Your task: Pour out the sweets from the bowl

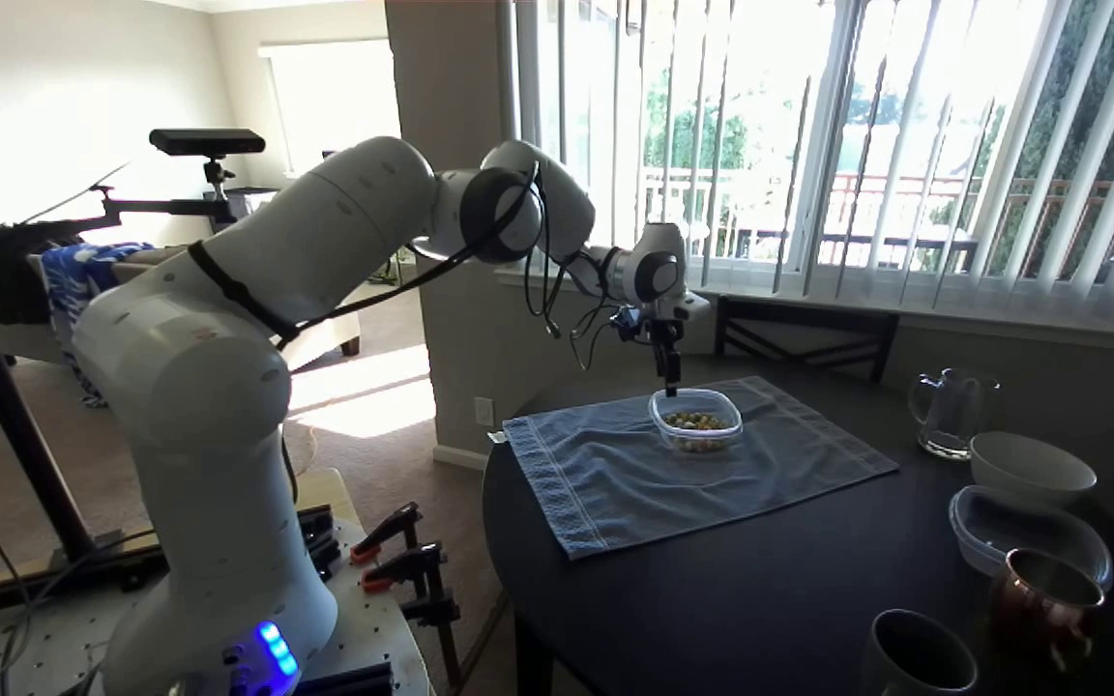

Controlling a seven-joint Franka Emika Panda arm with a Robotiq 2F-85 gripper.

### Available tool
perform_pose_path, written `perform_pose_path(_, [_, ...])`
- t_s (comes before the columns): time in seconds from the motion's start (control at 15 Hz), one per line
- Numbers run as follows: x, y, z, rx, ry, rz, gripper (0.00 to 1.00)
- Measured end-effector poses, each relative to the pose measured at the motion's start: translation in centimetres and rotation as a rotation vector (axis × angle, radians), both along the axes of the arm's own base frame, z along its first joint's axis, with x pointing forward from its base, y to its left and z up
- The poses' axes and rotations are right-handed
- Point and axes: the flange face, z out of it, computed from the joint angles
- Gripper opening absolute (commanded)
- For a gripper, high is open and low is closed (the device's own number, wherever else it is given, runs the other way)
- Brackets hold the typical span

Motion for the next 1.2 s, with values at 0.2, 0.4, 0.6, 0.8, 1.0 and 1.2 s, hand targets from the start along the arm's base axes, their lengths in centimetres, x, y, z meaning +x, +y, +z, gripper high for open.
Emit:
perform_pose_path(0.2, [-0.6,0.9,-2.4,-0.011,0.035,0.013,0.67])
perform_pose_path(0.4, [-0.6,0.8,-3.5,-0.022,0.057,0.013,0.46])
perform_pose_path(0.6, [-0.5,0.7,-3.4,-0.028,0.067,0.01,0.28])
perform_pose_path(0.8, [-0.2,0.5,-2.9,-0.033,0.07,0.007,0.07])
perform_pose_path(1.0, [0.1,0.2,-2.2,-0.036,0.062,0.003,0.01])
perform_pose_path(1.2, [0.4,-0.1,-1.6,-0.037,0.064,-0.002,0.03])
